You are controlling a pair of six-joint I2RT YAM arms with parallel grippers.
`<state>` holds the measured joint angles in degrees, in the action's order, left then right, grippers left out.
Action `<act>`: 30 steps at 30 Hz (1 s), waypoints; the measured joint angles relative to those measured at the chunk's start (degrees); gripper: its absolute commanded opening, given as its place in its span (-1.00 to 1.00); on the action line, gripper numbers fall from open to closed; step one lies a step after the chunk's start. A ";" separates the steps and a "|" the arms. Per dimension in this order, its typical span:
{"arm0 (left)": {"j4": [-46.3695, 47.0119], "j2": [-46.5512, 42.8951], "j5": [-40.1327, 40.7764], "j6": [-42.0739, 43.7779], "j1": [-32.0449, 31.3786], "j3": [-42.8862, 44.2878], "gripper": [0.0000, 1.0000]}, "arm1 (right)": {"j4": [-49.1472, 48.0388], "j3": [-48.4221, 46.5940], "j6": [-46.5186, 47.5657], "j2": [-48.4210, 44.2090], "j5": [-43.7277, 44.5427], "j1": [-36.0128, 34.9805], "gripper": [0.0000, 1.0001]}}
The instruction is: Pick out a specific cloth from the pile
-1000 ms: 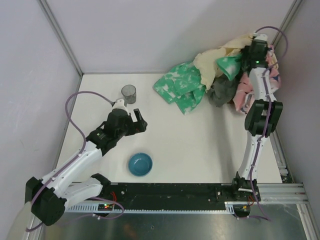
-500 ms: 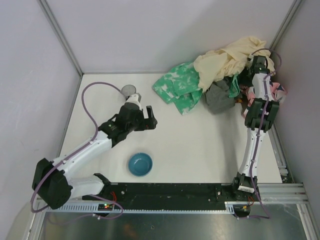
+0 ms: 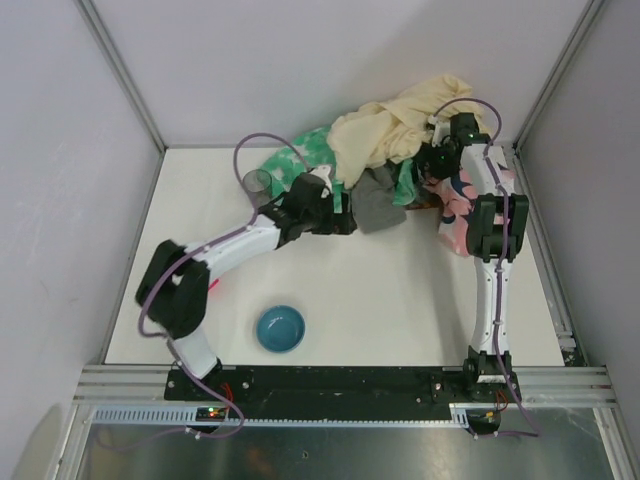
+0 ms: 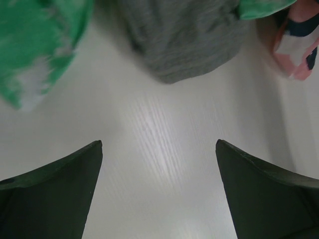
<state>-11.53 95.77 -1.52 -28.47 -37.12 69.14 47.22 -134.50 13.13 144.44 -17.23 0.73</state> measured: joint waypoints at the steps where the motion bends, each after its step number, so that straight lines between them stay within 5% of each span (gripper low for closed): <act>1: 0.37 2.38 -0.90 0.02 -0.04 1.86 0.99 | -0.70 1.51 -1.81 -0.90 -2.82 -0.37 0.80; 5: 1.11 10.45 -1.81 0.00 -0.66 8.70 0.99 | -5.81 10.36 -7.72 -5.97 -9.66 -0.11 0.95; 17: 1.53 29.14 6.73 0.15 -1.33 25.77 0.99 | -16.28 29.24 -19.28 -23.89 -7.37 1.60 0.99; 19: 1.36 32.44 5.99 0.50 -1.27 29.49 0.72 | -17.29 31.19 -20.24 -27.10 -6.51 1.22 0.99; 23: 0.72 38.05 4.66 1.68 -0.92 37.31 -0.71 | -19.08 34.95 -21.11 -33.18 -4.22 -0.02 0.99; 25: 0.26 38.38 2.67 2.51 -0.48 38.49 -0.92 | -19.39 36.85 -21.27 -36.17 -2.47 -0.96 0.99; 30: -1.62 31.56 1.25 5.84 0.22 35.47 -0.98 | -19.87 41.05 -21.29 -43.01 2.86 -3.58 0.99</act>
<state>-13.15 127.33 -0.27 -22.63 -36.91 104.62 27.35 -93.45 -8.16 101.43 -14.37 -2.85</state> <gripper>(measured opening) 0.039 0.993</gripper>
